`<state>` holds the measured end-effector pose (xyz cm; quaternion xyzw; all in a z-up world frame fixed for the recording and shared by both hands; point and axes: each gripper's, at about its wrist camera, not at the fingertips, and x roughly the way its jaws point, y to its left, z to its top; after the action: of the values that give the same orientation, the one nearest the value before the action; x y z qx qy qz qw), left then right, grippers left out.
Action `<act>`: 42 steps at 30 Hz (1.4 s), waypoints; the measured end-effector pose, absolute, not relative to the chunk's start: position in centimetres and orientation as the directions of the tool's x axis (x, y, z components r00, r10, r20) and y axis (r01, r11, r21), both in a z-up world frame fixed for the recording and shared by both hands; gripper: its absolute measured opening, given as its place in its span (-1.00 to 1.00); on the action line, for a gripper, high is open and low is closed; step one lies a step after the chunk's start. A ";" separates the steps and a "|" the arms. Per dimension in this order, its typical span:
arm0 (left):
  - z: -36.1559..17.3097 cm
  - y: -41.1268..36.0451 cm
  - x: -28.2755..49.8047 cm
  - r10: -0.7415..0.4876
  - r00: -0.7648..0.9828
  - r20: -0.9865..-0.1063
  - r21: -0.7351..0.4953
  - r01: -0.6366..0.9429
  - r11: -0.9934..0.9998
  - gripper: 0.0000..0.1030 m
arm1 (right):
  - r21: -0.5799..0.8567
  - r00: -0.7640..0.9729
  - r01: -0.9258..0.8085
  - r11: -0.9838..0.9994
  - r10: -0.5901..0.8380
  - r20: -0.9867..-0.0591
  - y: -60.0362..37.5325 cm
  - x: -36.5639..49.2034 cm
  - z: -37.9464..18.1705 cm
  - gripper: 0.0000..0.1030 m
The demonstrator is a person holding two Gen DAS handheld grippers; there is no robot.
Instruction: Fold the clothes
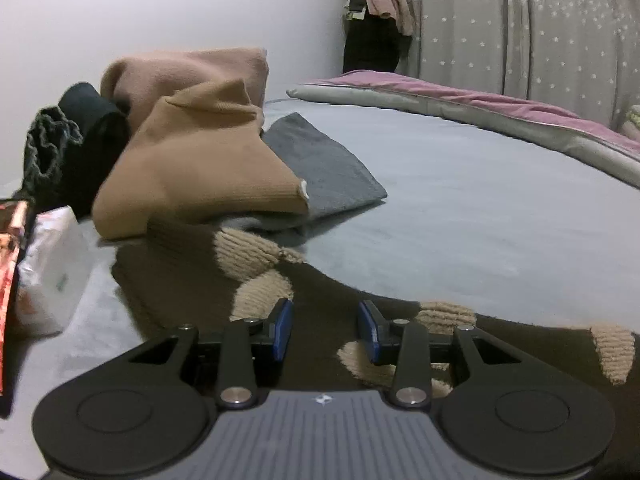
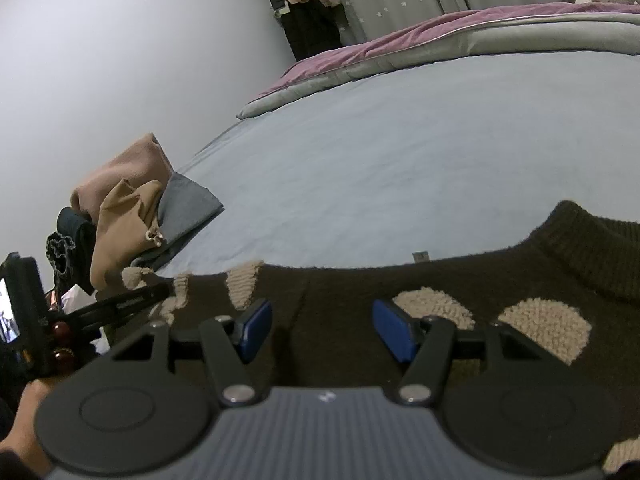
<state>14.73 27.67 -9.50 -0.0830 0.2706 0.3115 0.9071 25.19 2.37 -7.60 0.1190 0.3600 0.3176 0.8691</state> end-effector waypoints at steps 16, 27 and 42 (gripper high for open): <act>-7.2 21.7 7.6 0.302 0.766 -0.567 -0.145 -0.454 0.879 -0.08 | 0.370 0.595 -0.453 0.811 0.584 -0.552 0.3 19.8 -7.9 0.62; -7.3 14.8 3.2 0.108 0.835 -0.540 -0.231 -0.271 0.934 0.02 | 0.336 0.623 -0.375 0.864 0.503 -0.599 -5.8 10.8 -7.5 0.64; -9.3 9.2 -4.1 0.046 0.803 -0.594 -0.007 -0.062 0.998 0.28 | 0.217 0.592 -0.355 0.909 0.398 -0.701 -13.4 0.9 -6.8 0.77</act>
<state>-4.07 9.22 -9.26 -0.0128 0.3127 0.0285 0.9493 0.91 -13.39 -6.81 0.0268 0.3992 0.2113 0.8918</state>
